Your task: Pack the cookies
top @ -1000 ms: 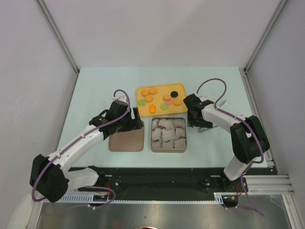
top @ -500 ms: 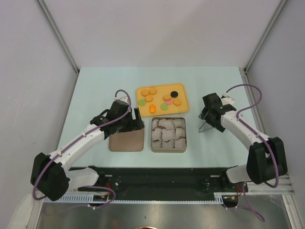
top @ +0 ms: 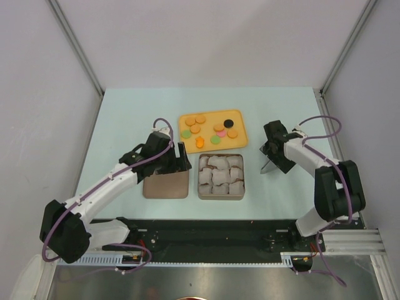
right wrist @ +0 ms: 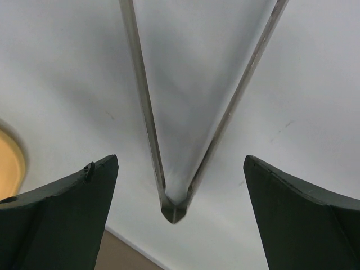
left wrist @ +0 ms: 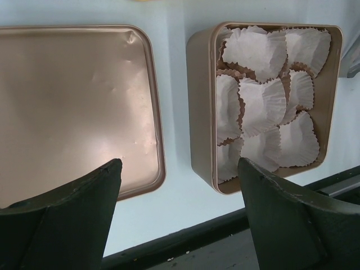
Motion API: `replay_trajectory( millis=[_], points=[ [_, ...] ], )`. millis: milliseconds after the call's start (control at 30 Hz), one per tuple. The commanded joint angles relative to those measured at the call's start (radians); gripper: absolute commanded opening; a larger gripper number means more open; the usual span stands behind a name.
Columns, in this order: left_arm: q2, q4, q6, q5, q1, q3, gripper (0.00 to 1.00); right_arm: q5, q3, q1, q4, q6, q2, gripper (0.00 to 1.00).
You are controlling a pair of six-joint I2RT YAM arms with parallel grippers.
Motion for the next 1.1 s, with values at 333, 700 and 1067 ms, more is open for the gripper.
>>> replay_trajectory(
  millis=[333,700,1067],
  points=[
    [-0.036,0.022,0.017,0.003,-0.01,-0.005,0.89,0.083,0.143,-0.087,-0.002,0.059,0.226,1.0],
    [-0.031,0.015,0.013,-0.02,-0.01,-0.007,0.89,-0.006,0.065,-0.124,0.121,0.02,0.286,0.89],
    [-0.022,0.014,0.013,-0.022,-0.01,-0.005,0.89,-0.071,-0.043,-0.127,0.228,0.025,0.252,0.56]
  ],
)
